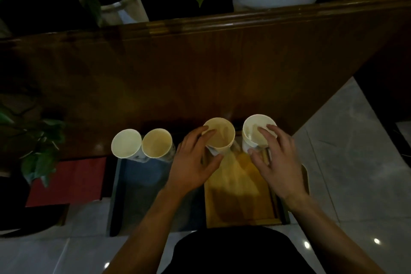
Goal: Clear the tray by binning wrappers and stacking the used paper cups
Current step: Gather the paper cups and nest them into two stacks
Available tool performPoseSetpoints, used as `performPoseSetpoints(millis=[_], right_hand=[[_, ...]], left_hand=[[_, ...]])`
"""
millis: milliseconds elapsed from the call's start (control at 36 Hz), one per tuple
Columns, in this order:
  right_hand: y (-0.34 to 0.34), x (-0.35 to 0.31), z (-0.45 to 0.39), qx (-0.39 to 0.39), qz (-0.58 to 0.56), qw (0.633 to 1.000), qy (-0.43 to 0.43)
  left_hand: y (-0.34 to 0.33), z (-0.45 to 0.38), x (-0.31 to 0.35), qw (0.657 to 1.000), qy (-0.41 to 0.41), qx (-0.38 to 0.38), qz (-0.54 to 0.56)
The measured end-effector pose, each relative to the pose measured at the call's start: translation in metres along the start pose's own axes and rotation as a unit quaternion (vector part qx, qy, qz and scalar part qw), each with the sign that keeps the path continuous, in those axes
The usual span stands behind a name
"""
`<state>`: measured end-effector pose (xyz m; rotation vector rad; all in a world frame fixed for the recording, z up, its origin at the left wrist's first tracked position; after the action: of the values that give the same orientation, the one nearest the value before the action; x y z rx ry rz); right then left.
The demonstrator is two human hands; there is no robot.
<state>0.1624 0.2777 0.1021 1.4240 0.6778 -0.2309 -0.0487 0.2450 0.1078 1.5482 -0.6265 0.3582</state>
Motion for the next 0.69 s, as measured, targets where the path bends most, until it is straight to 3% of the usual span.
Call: performPoseSetpoints(millis=[167, 250, 444, 694], right_hand=[[-0.024, -0.014, 0.036, -0.007, 0.007, 1.0, 0.002], [-0.042, -0.02, 0.049, -0.052, 0.02, 0.998, 0.007], [-0.102, -0.025, 0.065, -0.278, 0.109, 0.954, -0.016], [-0.149, -0.047, 0.071, -0.361, 0.153, 0.92, -0.014]], left_hand=[[0.008, 0.043, -0.012, 0.999, 0.026, 0.016, 0.037], [0.005, 0.065, -0.023, 0.998, 0.046, -0.007, 0.043], [-0.009, 0.118, -0.058, 0.992, 0.092, -0.083, 0.029], [-0.019, 0.168, -0.121, 0.951, 0.158, -0.264, -0.042]])
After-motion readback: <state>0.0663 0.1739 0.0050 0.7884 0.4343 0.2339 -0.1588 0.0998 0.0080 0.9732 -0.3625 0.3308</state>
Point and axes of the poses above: each hand's wrist, its own z-axis away from the middle knuckle, its own y-axis out of the back of the hand, x = y × z, the point moved 9 cm from there along -z, towards the middle knuckle, and after that the axes turned 9 degrees about -x, right-handed, at the moved point
